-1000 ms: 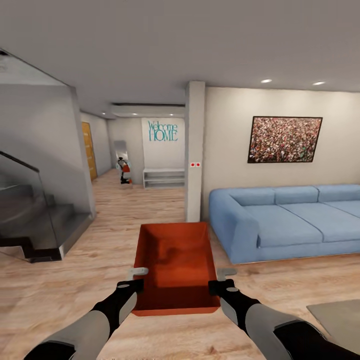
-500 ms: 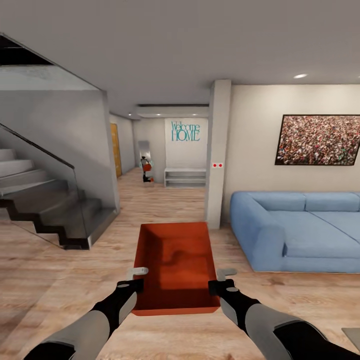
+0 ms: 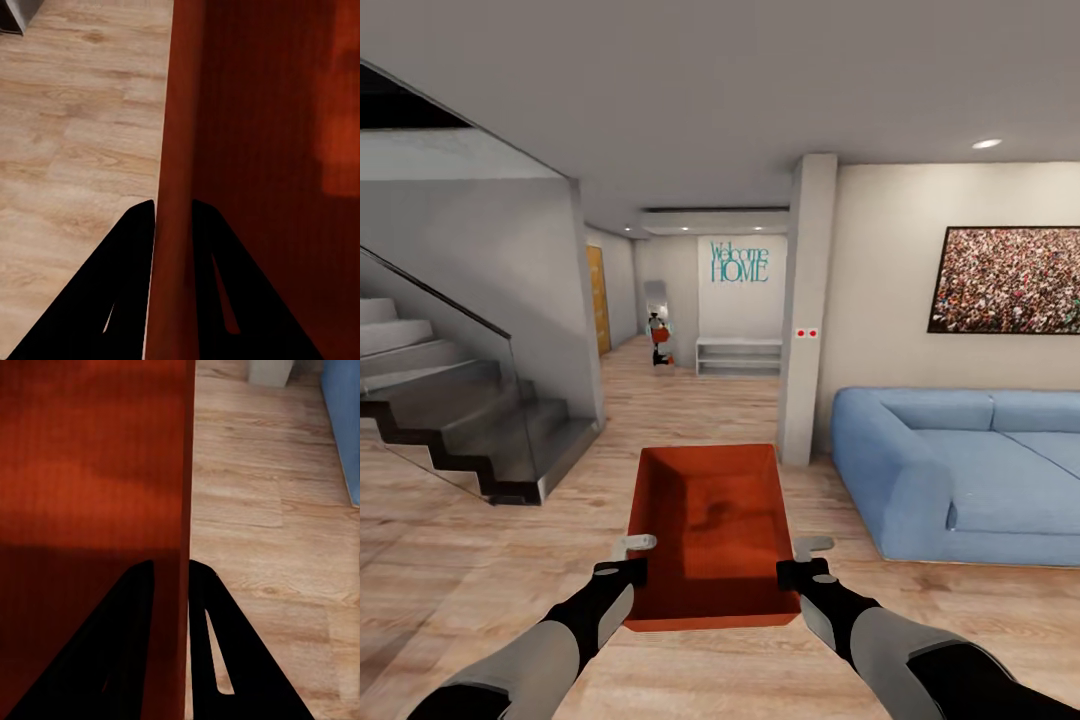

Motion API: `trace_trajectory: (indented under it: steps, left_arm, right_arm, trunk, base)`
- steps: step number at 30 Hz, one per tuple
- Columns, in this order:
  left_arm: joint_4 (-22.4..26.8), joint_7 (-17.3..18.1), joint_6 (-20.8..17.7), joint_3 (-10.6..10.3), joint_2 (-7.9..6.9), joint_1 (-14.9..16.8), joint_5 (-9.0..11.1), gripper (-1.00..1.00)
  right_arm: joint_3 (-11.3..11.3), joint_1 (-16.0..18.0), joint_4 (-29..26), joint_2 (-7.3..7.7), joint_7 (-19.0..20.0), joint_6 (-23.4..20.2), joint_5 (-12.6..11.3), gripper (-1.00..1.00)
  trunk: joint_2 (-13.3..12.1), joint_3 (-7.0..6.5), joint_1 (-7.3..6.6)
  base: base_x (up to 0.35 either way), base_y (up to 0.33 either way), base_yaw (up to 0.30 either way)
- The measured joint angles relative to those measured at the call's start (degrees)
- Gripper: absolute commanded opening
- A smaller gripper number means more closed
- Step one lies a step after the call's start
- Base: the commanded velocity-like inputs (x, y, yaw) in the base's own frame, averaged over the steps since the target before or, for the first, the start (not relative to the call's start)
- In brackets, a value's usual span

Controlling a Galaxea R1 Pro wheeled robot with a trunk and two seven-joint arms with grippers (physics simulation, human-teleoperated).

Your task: Move the two storage containers from the living room to the garage. In the garage, place one container on the floor and stack the other container on top of it (either order is fine).

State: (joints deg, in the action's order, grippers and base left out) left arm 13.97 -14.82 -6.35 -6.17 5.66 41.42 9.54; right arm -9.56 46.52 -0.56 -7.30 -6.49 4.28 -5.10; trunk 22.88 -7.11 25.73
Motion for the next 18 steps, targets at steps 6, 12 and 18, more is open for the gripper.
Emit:
trace_trajectory:
  steps: [6, 12, 18]
  left_arm:
    - [-0.1, 0.0, 0.0, 0.1, 0.02, 0.0, 0.0, -1.00]
    - [-0.2, 0.0, 0.3, 0.1, 0.06, 0.0, 0.0, -1.00]
    - [-0.4, 0.0, 0.5, 0.3, 0.10, 0.0, 0.0, -1.00]
  right_arm:
    - [0.0, 0.0, 0.0, 0.01, 0.0, 0.0, 0.0, -1.00]
    - [-0.1, 0.0, 0.0, 0.04, 0.1, 0.0, 0.0, -1.00]
    - [-0.2, 0.0, 0.0, 0.04, 0.0, 0.1, -0.1, -1.00]
  trunk:
    - [0.0, 0.00, 0.00]
    - [0.0, 0.00, 0.00]
    - [0.0, 0.00, 0.00]
  base:
    - [0.322, 0.000, 0.000]
    - [0.322, 0.000, 0.000]
    - [0.322, 0.000, 0.000]
